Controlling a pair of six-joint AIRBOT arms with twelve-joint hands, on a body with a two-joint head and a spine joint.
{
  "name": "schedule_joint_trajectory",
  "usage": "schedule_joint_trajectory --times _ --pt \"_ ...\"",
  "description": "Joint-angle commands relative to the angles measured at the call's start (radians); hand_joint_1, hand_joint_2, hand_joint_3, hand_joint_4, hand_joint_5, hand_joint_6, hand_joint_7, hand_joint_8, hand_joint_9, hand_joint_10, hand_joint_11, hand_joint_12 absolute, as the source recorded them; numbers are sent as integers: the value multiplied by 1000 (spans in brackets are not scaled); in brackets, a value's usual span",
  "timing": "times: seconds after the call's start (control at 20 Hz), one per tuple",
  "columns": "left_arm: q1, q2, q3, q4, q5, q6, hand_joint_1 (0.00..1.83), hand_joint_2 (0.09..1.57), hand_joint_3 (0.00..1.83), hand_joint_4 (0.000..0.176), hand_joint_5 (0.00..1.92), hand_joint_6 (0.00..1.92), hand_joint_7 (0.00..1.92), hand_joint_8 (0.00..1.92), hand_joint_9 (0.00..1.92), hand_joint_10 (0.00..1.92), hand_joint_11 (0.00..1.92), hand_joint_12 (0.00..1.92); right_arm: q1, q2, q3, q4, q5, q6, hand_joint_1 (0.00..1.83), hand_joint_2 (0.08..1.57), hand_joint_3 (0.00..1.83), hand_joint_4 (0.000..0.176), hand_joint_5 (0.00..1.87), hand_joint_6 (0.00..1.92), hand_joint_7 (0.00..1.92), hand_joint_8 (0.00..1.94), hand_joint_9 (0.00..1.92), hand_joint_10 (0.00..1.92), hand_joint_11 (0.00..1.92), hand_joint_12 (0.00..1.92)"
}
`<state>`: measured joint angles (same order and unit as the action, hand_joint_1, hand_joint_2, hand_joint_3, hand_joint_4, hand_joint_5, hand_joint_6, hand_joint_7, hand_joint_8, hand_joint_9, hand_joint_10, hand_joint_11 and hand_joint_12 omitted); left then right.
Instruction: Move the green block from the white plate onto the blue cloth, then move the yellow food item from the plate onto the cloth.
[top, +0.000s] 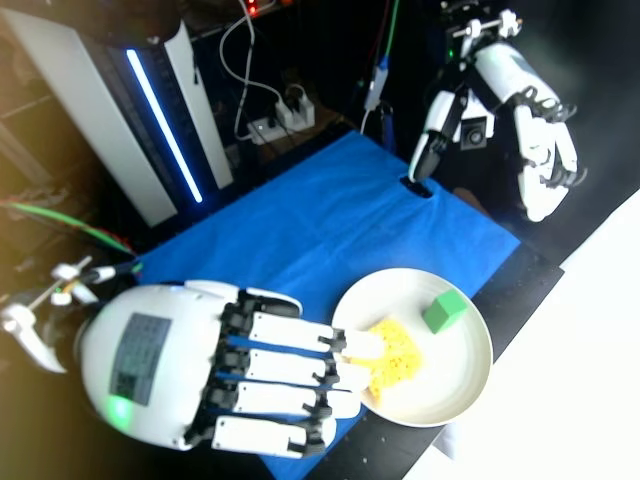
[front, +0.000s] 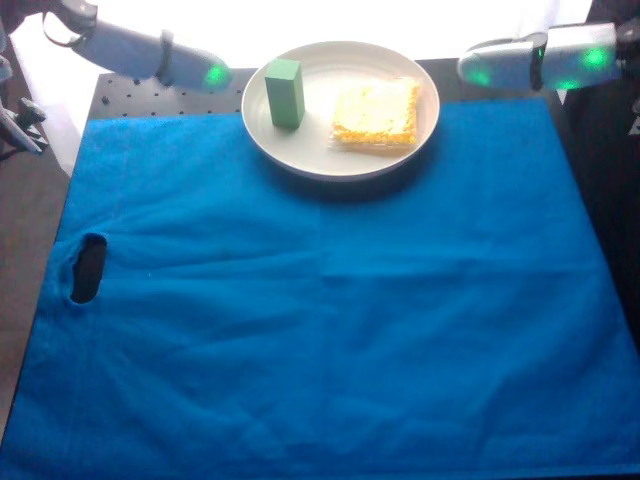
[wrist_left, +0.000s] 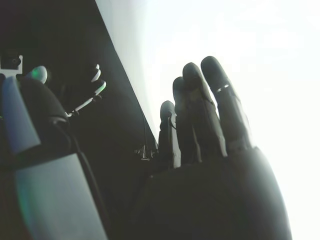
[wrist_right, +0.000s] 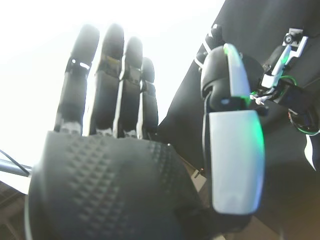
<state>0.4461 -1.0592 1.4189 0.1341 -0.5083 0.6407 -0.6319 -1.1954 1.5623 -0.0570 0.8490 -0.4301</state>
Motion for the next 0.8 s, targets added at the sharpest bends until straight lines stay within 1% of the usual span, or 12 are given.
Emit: schedule_joint_trajectory --times 0.0,0.1,0.15,0.25,0.3,0.35,0.45,0.5,0.55,0.6,0.7,0.75 --pt "-20 -3 5 -12 -112 -3 674 872 1 30 197 1 340 6 325 4 228 225 22 -1 4 26 121 4 432 785 3 143 21 4 84 4 89 17 0 591" --pt "-26 -8 6 -4 -106 -3 685 852 0 13 199 0 368 10 346 6 247 201 22 -3 4 20 118 4 446 773 0 137 31 4 91 5 82 6 0 507" --pt "-29 -12 9 1 -101 -3 691 840 0 22 210 4 372 9 348 5 247 196 22 -5 4 15 115 4 450 776 0 145 28 2 117 14 105 14 0 502" --pt "-32 -22 19 2 -86 -3 734 823 0 24 242 1 405 2 354 1 257 166 22 -10 4 10 113 4 417 805 1 155 16 3 190 13 168 16 20 488" --pt "-34 -33 29 2 -76 -3 730 837 6 12 238 0 404 0 362 3 274 163 22 -12 4 9 113 4 414 822 8 158 24 6 199 13 175 15 23 486" --pt "-37 -45 40 4 -63 -3 761 891 6 13 261 1 400 0 377 3 303 159 22 -13 4 8 113 4 398 842 14 160 33 8 214 15 180 15 42 491" --pt "-47 -67 59 13 -38 -3 775 898 1 27 310 17 415 6 369 2 343 168 22 -15 4 4 113 4 389 836 3 135 22 1 232 8 192 5 24 541" --pt "-54 -84 72 21 -19 -3 782 898 0 13 337 6 442 3 390 3 375 163 22 -16 4 2 113 4 392 833 0 141 20 1 224 2 193 3 22 553" --pt "-57 -102 85 25 -8 -3 825 915 7 5 335 1 410 0 347 0 362 155 22 -18 4 -2 113 4 391 824 2 134 28 0 224 0 204 0 10 621" --pt "-57 -119 97 25 -3 -4 813 896 0 6 326 0 412 3 373 13 351 150 22 -21 4 -6 113 4 390 834 3 114 28 0 237 2 209 1 1 653" --pt "-57 -133 106 25 -1 -3 800 885 0 0 329 6 428 8 378 12 332 147 22 -23 3 -13 113 4 388 847 5 94 35 1 255 5 192 0 0 682" --pt "-57 -150 117 33 9 -3 802 886 0 0 335 8 429 8 390 16 319 143 22 -26 3 -18 113 4 397 840 1 92 40 2 252 3 175 0 0 679"
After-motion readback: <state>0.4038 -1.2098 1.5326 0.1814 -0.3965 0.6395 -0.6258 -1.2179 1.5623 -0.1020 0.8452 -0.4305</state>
